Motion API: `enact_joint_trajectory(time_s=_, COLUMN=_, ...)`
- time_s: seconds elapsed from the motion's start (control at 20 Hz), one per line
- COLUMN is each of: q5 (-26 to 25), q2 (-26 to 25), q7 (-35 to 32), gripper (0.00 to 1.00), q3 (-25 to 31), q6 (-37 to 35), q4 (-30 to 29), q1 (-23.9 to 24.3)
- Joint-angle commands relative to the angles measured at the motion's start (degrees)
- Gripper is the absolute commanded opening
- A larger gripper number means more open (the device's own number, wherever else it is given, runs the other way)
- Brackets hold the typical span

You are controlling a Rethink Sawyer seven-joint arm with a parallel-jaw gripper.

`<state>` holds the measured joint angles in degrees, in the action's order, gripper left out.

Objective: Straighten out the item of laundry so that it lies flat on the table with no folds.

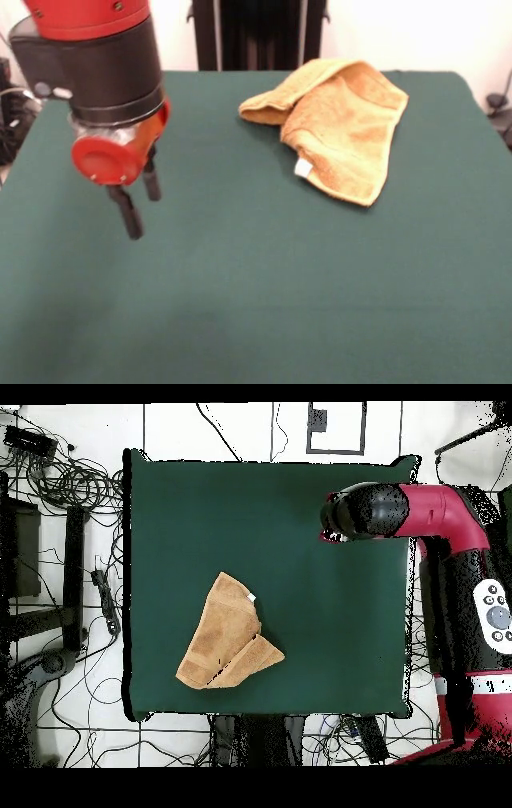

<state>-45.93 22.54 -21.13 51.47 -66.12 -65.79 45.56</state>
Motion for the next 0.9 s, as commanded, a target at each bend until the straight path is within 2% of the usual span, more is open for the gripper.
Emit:
enact_joint_trajectory(time_s=0.05, q5=-4.2, q2=-4.2, q7=19.2, gripper=1.0, q3=-4.4, q6=-4.1, q4=5.0, q1=0.2)
enact_joint_trajectory(time_s=0.4, q5=-6.1, q2=-6.3, q7=20.5, gripper=1.0, q3=-5.4, q6=-0.6, q4=6.2, q1=2.2)
enact_joint_trajectory(time_s=0.9, q5=-5.4, q2=-7.5, q7=15.3, gripper=1.0, q3=-7.3, q6=0.0, q4=4.4, q1=3.9)
